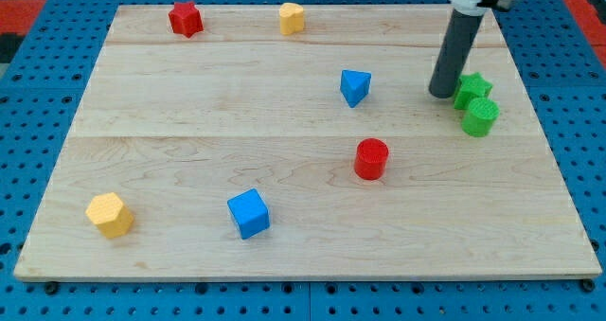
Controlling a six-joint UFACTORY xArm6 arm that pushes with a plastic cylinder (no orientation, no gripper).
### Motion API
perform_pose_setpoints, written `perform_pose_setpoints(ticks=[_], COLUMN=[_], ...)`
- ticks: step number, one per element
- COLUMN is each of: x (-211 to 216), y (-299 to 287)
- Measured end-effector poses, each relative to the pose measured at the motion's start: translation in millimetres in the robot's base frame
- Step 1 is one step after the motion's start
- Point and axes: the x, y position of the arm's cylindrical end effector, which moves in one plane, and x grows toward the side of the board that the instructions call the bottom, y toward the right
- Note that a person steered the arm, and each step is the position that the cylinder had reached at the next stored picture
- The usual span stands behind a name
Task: Move green circle along with green star towards the top right
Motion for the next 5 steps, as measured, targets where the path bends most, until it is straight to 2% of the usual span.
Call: perform_pose_setpoints(ticks=[2,3,4,5], x=[2,30,87,97], y=[-10,-28,-25,-1])
